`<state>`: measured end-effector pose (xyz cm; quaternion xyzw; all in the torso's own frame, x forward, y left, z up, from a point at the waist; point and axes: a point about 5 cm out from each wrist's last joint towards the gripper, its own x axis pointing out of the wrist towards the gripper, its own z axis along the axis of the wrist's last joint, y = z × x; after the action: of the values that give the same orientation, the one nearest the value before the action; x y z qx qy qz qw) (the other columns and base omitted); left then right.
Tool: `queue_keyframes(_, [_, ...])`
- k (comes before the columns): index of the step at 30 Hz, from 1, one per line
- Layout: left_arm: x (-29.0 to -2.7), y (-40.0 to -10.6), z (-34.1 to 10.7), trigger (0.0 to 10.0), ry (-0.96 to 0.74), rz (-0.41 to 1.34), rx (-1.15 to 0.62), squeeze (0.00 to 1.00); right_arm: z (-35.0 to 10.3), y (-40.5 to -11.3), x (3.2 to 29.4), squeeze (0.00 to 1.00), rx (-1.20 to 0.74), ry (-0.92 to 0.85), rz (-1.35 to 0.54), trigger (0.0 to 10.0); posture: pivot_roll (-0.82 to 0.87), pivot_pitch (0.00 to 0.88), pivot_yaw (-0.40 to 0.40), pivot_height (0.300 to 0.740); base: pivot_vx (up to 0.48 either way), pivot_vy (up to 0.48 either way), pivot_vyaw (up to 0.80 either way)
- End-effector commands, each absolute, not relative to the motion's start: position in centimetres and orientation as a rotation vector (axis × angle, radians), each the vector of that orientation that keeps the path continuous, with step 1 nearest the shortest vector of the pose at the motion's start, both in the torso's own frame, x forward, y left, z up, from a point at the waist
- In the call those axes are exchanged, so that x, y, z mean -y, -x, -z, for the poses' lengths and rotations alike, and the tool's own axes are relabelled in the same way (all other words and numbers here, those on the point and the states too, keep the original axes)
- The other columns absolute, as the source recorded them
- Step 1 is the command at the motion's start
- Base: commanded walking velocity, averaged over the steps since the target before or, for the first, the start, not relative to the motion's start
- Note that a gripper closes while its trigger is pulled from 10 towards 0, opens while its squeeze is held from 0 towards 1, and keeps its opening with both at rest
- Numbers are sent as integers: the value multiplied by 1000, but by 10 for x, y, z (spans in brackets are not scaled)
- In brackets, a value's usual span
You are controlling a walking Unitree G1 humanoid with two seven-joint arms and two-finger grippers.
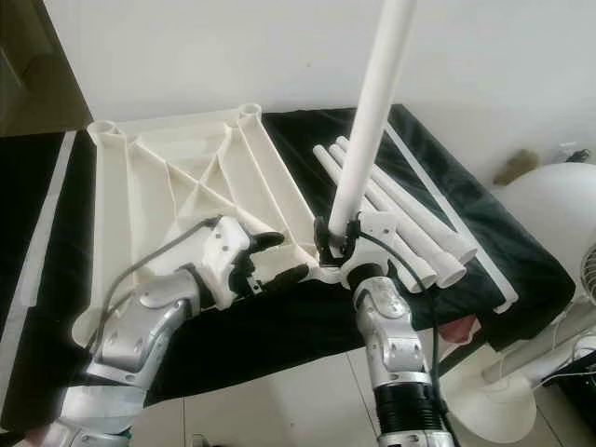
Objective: Building children table
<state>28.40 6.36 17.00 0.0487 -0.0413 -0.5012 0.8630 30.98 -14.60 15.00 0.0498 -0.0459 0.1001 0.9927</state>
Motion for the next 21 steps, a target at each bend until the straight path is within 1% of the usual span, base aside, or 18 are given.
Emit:
queue_keyframes(1, [-65, -284, -171, 10000, -90, 1026, 89, 0, -149, -310, 147, 0, 75, -79, -260, 10000, -33, 16, -29, 740, 0, 0, 0])
queue_keyframes(2, [-65, -284, -171, 10000, -101, 1026, 93, 0, -147, -310, 149, 0, 65, -32, -336, 10000, -34, 12, -29, 740, 0, 0, 0])
queue_keyframes(3, [-65, -284, -171, 10000, -101, 1026, 93, 0, -147, -310, 149, 0, 65, -32, -336, 10000, -34, 12, -29, 740, 0, 0, 0])
queue_keyframes(6, [-64, -283, -169, 10000, -110, 1037, 87, 0, -146, -309, 153, 0, 59, -5, -414, 10000, -33, 9, -28, 740, 0, 0, 0])
queue_keyframes(10, [-63, -282, -168, 10000, -135, 1049, 93, 0, -146, -310, 157, 0, 58, 14, -461, 10000, -34, 4, -25, 740, 0, 0, 0])
queue_keyframes(14, [-61, -278, -170, 10000, -157, 1083, 132, 0, -146, -316, 164, 0, 62, 98, -492, 10000, -37, 0, -19, 740, 0, 0, 0])
queue_keyframes(16, [-59, -274, -172, 10000, -157, 1123, 157, 0, -146, -318, 166, 0, 59, 95, -519, 10000, -39, 0, -18, 740, 0, 0, 0])
queue_keyframes(21, [-58, -275, -172, 10000, -153, 1118, 150, 0, -146, -323, 170, 0, 57, 129, -552, 10000, -36, 0, -20, 740, 0, 0, 0])
